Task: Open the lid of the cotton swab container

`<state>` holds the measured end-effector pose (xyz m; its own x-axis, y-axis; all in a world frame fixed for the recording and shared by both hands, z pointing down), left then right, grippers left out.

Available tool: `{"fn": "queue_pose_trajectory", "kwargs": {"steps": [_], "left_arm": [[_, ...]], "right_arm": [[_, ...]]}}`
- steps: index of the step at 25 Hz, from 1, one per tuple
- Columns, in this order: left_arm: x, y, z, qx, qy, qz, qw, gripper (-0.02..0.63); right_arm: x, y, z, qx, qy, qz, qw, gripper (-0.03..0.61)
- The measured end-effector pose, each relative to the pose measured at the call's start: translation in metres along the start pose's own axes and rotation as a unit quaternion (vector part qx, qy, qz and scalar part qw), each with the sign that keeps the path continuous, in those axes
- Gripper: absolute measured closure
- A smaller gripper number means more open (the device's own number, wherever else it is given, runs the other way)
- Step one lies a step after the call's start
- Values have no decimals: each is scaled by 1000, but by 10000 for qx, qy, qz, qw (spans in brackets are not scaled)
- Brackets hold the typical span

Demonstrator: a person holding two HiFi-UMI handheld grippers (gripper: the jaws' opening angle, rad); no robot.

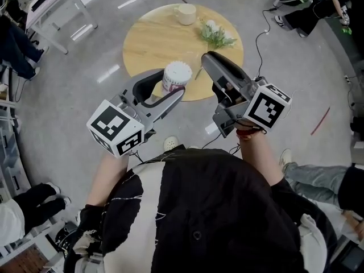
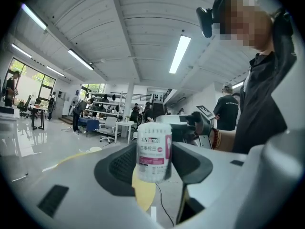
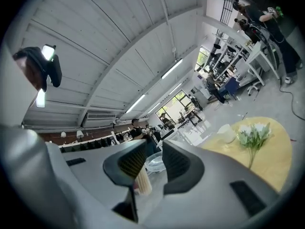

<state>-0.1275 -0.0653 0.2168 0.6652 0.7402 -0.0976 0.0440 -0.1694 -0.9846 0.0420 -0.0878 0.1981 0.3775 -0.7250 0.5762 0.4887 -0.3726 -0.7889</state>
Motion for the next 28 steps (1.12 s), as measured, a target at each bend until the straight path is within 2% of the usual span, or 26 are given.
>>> {"fn": "queue_pose_trajectory", "kwargs": {"steps": [3, 8, 12, 15, 20, 28], "left_arm": [[-15, 6, -1, 42, -88, -79, 9999, 371], [-38, 12, 1, 150, 34, -63, 9999, 373], [-47, 17, 2, 224, 51, -119, 9997, 373], [-57, 21, 5, 326, 81, -120, 9994, 371], [-78, 25, 7, 442, 442, -79, 9980, 371], [-100, 17, 7, 373, 854, 30, 9956, 371]], "right_arm": [[-5, 7, -12, 146, 65, 101, 9998, 471], [-8, 18, -19, 410, -393, 579, 9967, 492], [-9, 19, -27, 440, -406, 657, 9960, 512], [-10, 18, -31, 460, -632, 847, 9933, 532], [-4, 13, -39, 335, -1007, 1104, 9882, 546], [19, 0, -45, -32, -1571, 1176, 9806, 575]]}}
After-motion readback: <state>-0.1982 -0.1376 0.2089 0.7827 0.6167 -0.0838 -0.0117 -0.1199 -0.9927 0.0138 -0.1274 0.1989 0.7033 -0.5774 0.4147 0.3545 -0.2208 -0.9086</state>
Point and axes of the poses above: the fingertips, and each gripper's own axes: z backward along the fingers, x to its right, y out of its top, the point moved 6 cm from there along z, backward along the fingers, and after that the axes turned 15 degrees about y, right-handed, at the moved point
